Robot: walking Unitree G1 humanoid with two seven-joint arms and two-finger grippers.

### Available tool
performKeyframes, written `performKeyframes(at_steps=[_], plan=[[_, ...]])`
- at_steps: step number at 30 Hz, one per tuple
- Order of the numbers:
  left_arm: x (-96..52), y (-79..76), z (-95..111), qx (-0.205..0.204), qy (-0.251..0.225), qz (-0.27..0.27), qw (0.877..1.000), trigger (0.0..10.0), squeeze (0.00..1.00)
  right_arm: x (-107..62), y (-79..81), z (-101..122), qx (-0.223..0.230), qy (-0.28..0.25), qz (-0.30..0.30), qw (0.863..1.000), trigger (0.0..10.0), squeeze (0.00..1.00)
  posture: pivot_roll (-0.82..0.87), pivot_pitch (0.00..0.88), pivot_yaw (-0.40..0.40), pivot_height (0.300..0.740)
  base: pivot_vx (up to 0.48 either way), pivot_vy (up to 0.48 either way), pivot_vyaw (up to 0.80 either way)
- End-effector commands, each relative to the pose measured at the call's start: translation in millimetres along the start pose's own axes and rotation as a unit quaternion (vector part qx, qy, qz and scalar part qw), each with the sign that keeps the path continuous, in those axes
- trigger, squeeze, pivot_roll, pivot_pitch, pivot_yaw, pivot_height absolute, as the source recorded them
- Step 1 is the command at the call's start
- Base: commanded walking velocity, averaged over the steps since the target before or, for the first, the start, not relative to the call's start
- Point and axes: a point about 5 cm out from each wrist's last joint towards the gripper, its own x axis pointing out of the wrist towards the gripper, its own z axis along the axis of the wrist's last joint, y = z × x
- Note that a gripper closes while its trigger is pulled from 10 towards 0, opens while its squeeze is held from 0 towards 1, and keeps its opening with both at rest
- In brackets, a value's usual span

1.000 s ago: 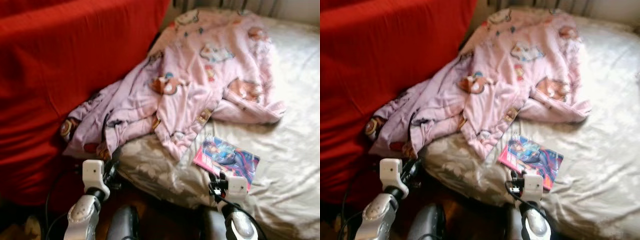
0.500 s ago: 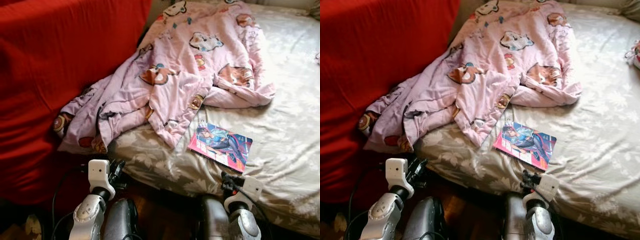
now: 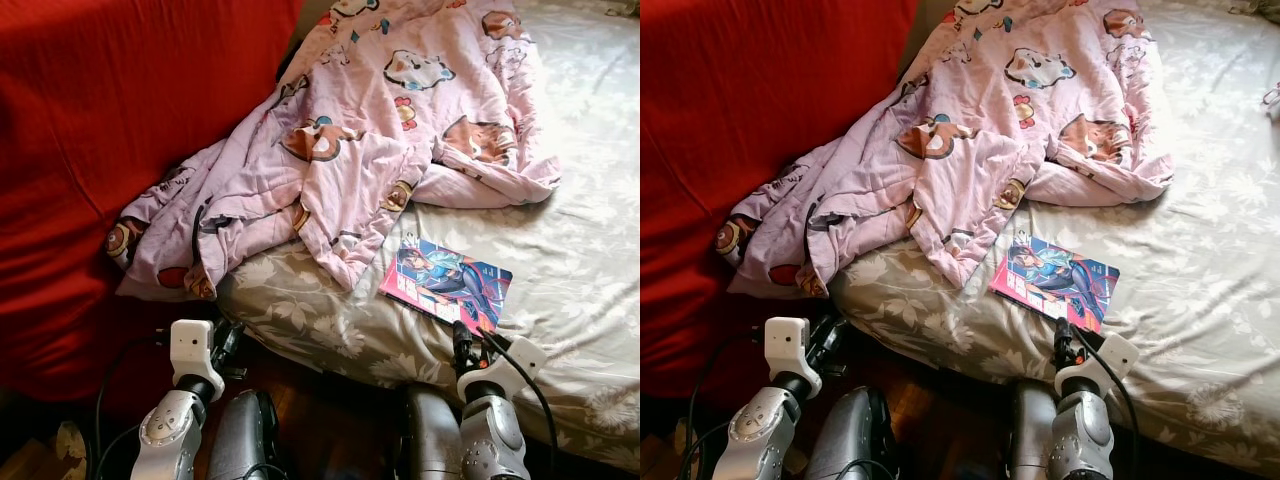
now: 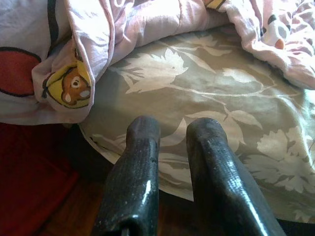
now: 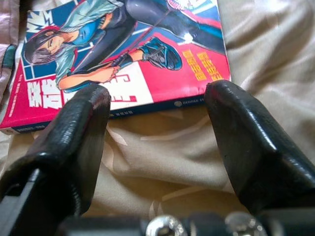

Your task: Clean up the room

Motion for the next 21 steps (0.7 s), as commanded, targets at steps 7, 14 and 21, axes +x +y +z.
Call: performKeyframes(at_steps=[7,14,21], plan=[[-7.7,10.8,-0.7,0.014,0.015,0.003,1.0,10.0,0.0,-1.1,-4.5,-8.8,0.055,0.021,-0.015,0.998,10.0,0.0,0.05,0.258,0.088,0.586,0.0,0.0,0.0],[-7.0,13.2,2.9,0.022,0.015,-0.002,1.0,10.0,0.0,-2.7,-3.7,-16.2,0.092,0.036,-0.012,0.995,10.0,0.0,0.06,0.257,0.103,0.586,0.0,0.0,0.0],[-6.3,16.0,6.1,0.028,0.016,-0.005,0.999,10.0,0.0,-1.3,-5.3,-16.4,0.107,0.037,-0.021,0.993,10.0,0.0,0.07,0.256,0.121,0.586,0.0,0.0,0.0]])
